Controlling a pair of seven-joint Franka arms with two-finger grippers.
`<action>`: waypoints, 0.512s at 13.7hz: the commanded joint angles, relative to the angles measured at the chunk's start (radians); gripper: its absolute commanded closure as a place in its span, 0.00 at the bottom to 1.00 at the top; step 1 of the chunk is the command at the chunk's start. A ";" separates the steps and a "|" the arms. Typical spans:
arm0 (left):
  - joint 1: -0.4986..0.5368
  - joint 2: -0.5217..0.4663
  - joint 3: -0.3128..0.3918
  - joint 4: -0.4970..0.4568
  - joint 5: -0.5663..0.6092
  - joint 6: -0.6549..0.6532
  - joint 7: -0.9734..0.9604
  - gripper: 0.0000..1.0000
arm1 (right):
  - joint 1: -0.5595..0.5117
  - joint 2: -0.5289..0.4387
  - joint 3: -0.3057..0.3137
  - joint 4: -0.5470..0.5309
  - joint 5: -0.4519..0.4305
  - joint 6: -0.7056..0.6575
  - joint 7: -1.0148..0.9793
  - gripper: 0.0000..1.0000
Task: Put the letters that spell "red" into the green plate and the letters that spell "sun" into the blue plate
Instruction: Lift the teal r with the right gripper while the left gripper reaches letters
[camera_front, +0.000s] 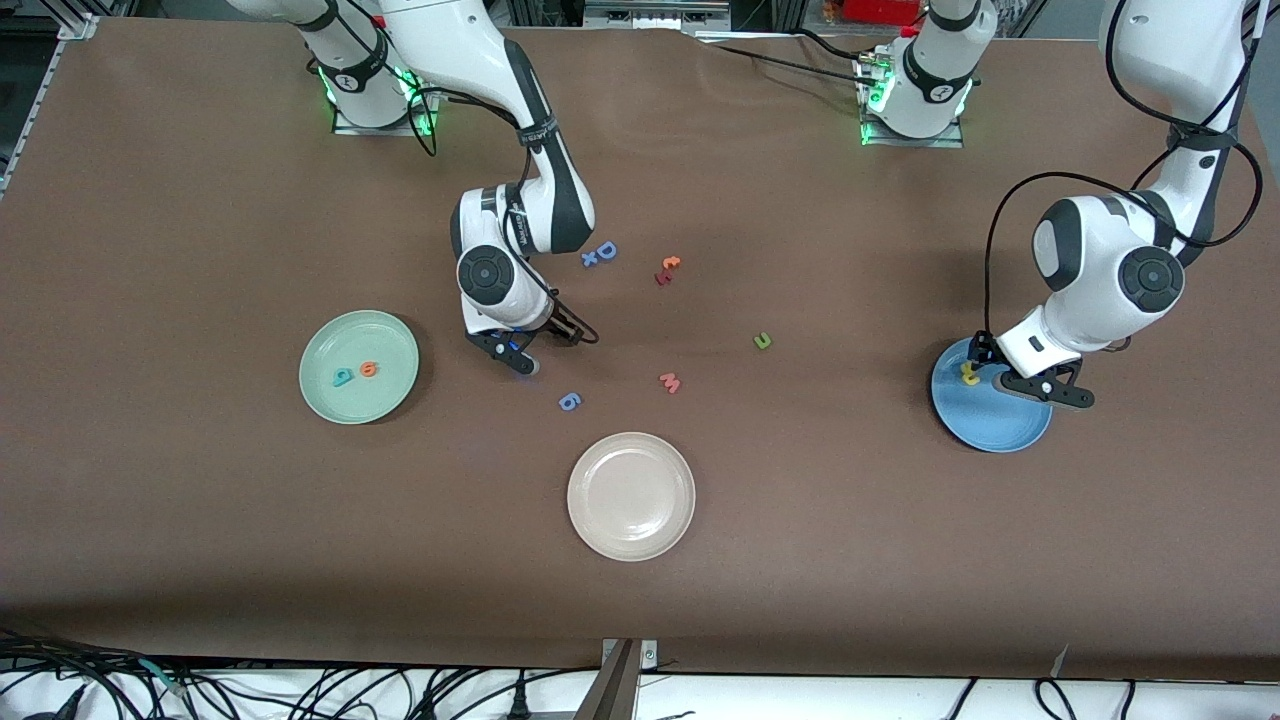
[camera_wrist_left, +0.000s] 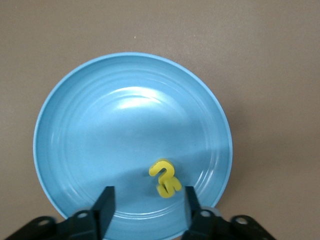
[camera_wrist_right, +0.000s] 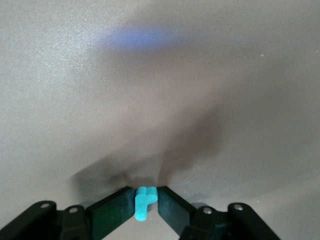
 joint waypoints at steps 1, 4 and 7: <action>0.001 0.005 -0.007 0.012 -0.029 0.002 0.034 0.00 | 0.012 -0.004 0.004 -0.028 0.022 0.025 0.002 0.77; -0.009 0.005 -0.040 0.013 -0.099 -0.001 0.019 0.00 | 0.012 -0.004 0.002 -0.028 0.020 0.025 0.000 0.79; -0.014 0.028 -0.114 0.016 -0.191 0.010 -0.027 0.00 | 0.012 -0.004 0.002 -0.028 0.020 0.025 0.000 0.79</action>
